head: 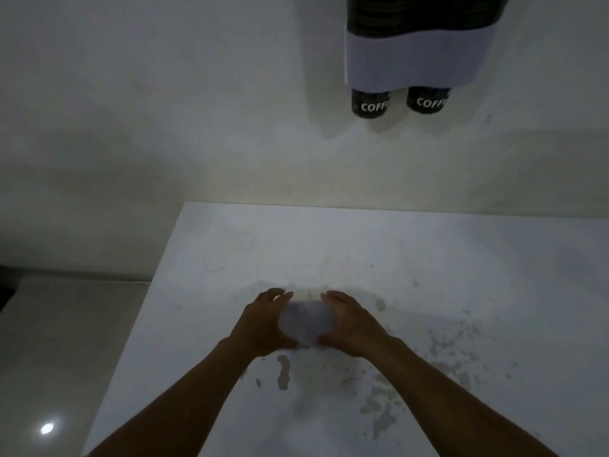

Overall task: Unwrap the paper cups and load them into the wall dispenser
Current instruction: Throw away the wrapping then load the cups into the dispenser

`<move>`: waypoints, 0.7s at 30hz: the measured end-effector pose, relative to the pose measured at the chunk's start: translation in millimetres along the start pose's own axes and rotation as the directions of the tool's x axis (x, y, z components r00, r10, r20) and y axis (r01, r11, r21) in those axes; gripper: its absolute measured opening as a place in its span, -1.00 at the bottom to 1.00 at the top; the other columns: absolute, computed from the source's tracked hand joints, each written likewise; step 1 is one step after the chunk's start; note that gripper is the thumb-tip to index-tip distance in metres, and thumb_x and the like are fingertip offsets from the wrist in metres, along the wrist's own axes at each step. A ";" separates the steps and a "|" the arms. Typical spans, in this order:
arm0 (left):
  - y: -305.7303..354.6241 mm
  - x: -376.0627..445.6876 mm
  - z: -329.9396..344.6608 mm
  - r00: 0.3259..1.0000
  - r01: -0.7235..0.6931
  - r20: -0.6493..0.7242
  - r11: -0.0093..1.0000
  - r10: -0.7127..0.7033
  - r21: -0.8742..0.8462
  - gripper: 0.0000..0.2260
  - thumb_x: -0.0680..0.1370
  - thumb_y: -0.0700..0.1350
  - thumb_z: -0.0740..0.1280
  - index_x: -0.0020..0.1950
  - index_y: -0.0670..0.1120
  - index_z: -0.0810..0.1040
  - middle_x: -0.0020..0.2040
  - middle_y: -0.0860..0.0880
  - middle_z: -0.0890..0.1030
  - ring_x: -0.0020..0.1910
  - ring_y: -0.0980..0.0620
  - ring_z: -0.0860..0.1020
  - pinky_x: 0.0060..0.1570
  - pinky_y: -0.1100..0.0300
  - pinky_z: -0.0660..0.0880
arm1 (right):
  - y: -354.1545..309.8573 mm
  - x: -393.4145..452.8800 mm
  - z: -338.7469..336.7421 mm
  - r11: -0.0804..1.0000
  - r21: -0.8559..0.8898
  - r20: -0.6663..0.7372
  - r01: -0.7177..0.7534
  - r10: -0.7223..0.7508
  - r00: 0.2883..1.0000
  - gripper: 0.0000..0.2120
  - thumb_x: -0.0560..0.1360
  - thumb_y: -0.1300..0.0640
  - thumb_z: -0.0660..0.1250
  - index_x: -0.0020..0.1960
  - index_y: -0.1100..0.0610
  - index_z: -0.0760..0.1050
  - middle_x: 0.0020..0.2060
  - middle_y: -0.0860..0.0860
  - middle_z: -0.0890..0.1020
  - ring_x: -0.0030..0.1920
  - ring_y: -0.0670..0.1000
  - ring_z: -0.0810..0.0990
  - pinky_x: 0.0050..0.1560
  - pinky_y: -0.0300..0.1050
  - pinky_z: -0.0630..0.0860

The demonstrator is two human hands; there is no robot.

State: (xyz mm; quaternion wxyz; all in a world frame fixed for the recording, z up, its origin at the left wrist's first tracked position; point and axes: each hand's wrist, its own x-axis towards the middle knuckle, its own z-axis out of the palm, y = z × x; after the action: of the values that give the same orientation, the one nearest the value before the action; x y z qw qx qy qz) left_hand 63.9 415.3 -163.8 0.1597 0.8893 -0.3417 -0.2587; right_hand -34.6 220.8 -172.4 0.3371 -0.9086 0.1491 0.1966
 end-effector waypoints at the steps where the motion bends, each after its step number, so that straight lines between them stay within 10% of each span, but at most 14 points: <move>1: -2.1 -0.4 4.2 1.000 -0.013 0.019 1.000 0.013 0.022 0.01 0.20 0.26 0.52 0.53 -0.14 0.26 0.51 -0.10 0.31 0.47 -0.12 0.30 0.39 -0.04 0.35 | -0.4 -0.4 4.8 0.998 -0.067 -0.004 0.012 -0.013 1.000 0.00 0.33 -0.20 0.52 0.59 0.03 0.08 0.58 -0.01 0.14 0.56 0.01 0.13 0.54 -0.02 0.15; 12: -13.6 4.2 15.0 0.967 -0.190 -0.160 0.980 0.197 0.059 -0.25 0.22 0.13 0.47 0.35 -0.14 0.48 0.25 -0.15 0.53 0.22 -0.20 0.48 0.08 -0.18 0.54 | -2.2 -13.5 8.5 0.980 -0.150 -0.147 0.131 -0.153 0.977 -0.09 0.38 -0.04 0.51 0.56 0.17 0.12 0.53 0.08 0.22 0.54 0.10 0.16 0.49 0.00 0.21; 21: 49.1 21.6 -98.3 0.813 -0.403 -0.393 0.902 0.430 0.154 -0.24 0.23 0.15 0.50 0.35 -0.16 0.49 0.24 -0.18 0.56 0.24 -0.25 0.49 0.04 -0.17 0.56 | -31.0 -31.6 -112.2 0.948 -0.195 -0.380 0.253 -0.311 0.871 -0.05 0.30 -0.02 0.55 0.55 0.18 0.18 0.52 0.11 0.24 0.53 0.11 0.15 0.45 0.09 0.29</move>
State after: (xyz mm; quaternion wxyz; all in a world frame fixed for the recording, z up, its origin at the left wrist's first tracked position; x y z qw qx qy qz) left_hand 107.7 375.8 -68.6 0.2532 0.8318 -0.4938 -0.0104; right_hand -21.1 172.4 -62.8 0.2598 -0.9626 0.0672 -0.0376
